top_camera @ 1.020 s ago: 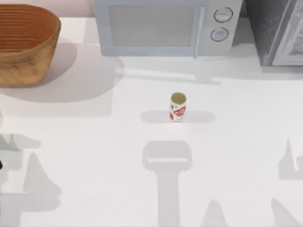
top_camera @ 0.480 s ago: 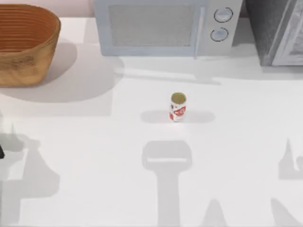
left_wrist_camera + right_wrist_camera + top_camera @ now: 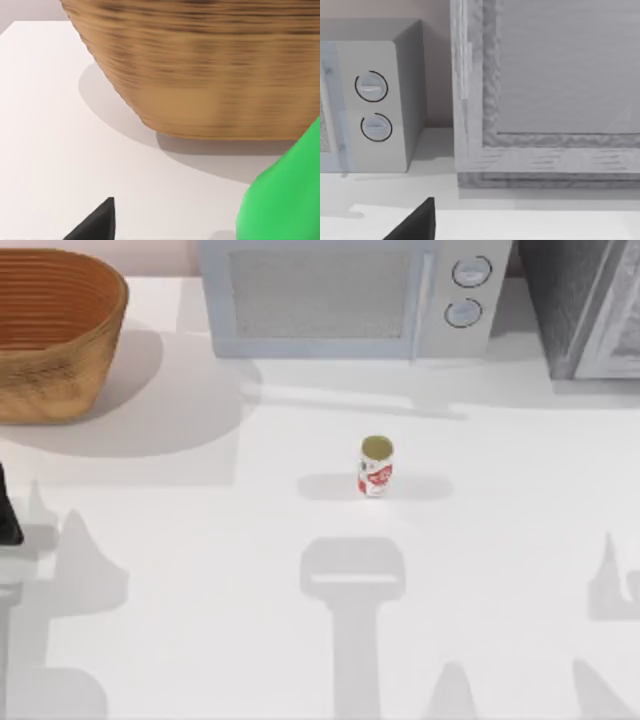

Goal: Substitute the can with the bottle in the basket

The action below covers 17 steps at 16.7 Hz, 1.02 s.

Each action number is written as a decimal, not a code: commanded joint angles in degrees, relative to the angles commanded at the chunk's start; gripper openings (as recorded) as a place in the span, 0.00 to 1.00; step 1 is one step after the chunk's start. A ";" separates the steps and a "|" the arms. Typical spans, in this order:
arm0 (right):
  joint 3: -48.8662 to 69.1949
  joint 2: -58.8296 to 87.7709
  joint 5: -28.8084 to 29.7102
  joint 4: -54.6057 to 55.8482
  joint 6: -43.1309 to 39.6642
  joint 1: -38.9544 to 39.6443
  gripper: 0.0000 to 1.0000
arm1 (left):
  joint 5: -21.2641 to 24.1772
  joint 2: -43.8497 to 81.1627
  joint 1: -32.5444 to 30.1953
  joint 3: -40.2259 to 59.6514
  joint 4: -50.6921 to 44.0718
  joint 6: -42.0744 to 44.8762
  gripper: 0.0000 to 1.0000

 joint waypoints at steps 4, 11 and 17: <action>0.00 0.00 0.00 0.00 0.00 0.00 1.00 | 0.00 0.00 0.00 0.00 0.00 0.00 0.77; 0.00 0.00 0.00 0.00 0.00 0.00 1.00 | 0.00 0.00 0.00 0.00 0.00 0.00 0.25; 0.00 0.00 0.00 0.00 0.00 0.00 1.00 | 0.00 0.00 0.00 0.00 0.00 0.00 0.00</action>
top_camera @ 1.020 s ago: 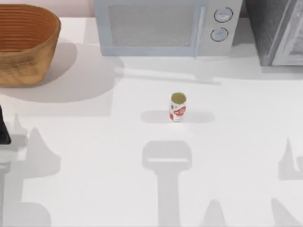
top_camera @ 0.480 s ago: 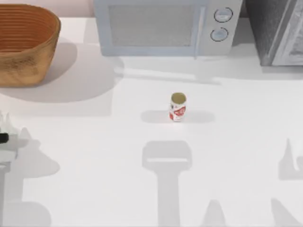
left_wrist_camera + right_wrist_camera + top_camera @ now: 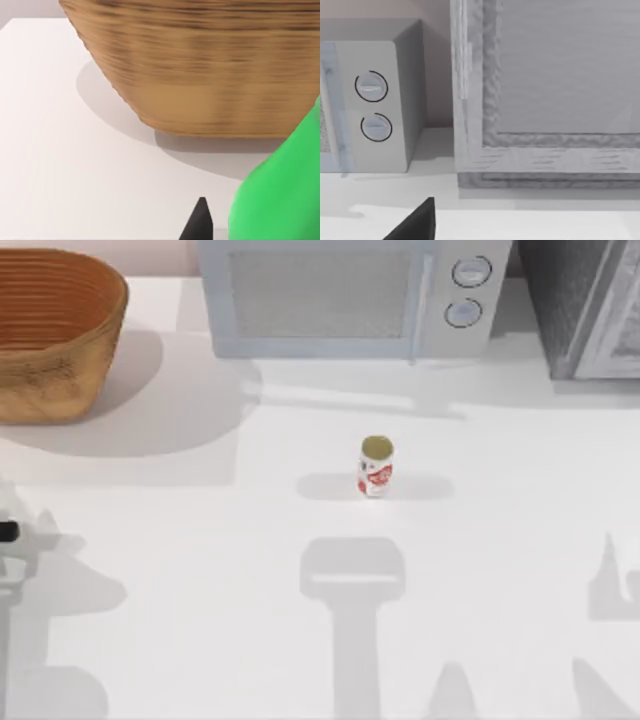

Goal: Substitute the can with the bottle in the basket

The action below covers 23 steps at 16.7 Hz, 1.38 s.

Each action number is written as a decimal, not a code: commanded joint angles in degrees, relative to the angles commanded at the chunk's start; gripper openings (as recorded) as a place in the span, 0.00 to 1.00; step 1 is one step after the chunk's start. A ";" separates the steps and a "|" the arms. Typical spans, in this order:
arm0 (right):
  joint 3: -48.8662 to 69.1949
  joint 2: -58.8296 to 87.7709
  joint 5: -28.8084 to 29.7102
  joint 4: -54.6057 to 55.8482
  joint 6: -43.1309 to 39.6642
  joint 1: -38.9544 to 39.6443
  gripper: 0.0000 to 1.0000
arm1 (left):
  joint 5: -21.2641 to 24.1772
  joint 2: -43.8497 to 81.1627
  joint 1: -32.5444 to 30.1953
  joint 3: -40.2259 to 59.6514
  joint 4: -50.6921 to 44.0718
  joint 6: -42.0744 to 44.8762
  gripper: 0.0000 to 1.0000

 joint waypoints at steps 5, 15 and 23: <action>0.00 0.00 0.00 0.00 0.00 0.00 1.00 | 0.00 0.00 0.00 0.00 0.00 0.00 0.00; 0.00 0.00 0.00 0.00 0.00 0.00 1.00 | -10.86 -14.34 3.21 18.18 -8.18 -0.88 0.00; 0.00 0.00 0.00 0.00 0.00 0.00 1.00 | -16.45 -23.56 -2.58 39.47 -50.28 -0.86 0.00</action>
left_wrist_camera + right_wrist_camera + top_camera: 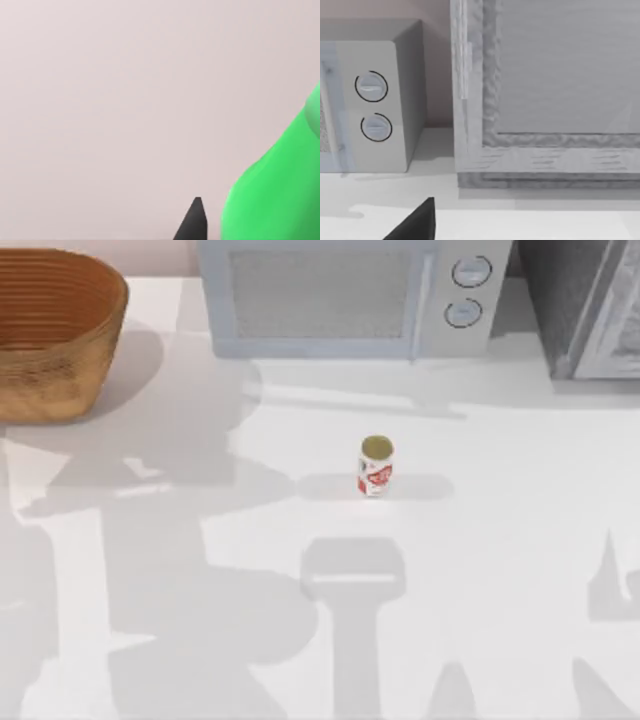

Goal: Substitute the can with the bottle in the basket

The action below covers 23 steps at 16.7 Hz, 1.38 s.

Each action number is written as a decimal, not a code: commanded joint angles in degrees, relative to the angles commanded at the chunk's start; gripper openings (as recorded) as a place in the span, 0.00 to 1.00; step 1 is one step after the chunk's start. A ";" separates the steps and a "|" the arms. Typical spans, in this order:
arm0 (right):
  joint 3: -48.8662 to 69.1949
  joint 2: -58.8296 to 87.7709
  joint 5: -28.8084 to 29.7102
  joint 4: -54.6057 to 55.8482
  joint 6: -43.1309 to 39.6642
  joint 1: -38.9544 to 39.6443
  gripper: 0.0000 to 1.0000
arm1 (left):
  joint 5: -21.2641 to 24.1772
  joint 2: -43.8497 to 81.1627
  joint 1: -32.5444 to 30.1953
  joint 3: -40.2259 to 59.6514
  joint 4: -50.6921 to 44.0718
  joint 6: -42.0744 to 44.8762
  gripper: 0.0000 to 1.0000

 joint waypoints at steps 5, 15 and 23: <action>0.00 0.00 0.00 0.00 0.00 0.00 1.00 | 2.49 -2.06 -6.55 8.28 -21.33 -0.78 0.00; 0.00 0.00 0.00 0.00 0.00 0.00 1.00 | 3.45 -2.51 -9.85 12.66 -26.51 -1.46 0.00; 0.00 0.00 0.00 0.00 0.00 0.00 1.00 | 2.66 8.71 -11.05 16.46 -19.37 -1.74 0.00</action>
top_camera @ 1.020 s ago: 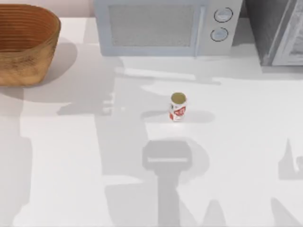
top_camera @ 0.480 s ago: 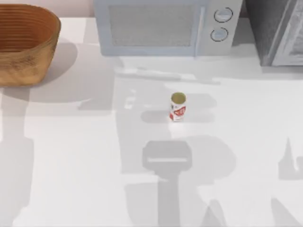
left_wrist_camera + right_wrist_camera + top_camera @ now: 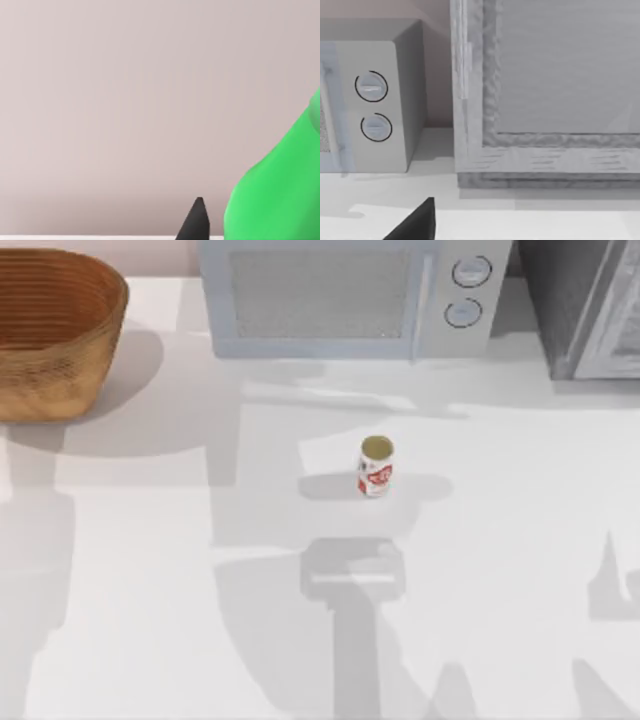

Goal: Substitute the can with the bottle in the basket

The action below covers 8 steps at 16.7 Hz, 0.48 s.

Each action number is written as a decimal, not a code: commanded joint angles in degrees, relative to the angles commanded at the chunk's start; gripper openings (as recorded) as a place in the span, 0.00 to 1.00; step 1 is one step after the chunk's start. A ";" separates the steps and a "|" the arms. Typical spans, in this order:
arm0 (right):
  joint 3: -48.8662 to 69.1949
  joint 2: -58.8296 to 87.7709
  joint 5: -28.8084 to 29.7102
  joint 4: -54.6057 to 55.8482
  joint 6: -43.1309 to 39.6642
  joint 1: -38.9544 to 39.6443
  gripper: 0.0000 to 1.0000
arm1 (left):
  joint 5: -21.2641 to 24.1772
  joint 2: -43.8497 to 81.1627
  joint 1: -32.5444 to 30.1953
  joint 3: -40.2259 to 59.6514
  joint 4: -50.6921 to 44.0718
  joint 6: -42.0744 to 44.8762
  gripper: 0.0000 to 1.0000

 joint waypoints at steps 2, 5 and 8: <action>0.00 0.00 0.00 0.00 0.00 0.00 1.00 | 0.00 0.00 0.00 0.00 0.00 0.00 0.00; 0.00 0.00 0.00 0.00 0.00 0.00 1.00 | 0.00 0.00 0.00 0.00 0.00 0.00 0.23; 0.00 0.00 0.00 0.00 0.00 0.00 1.00 | 0.00 0.00 0.00 0.00 0.00 0.00 0.45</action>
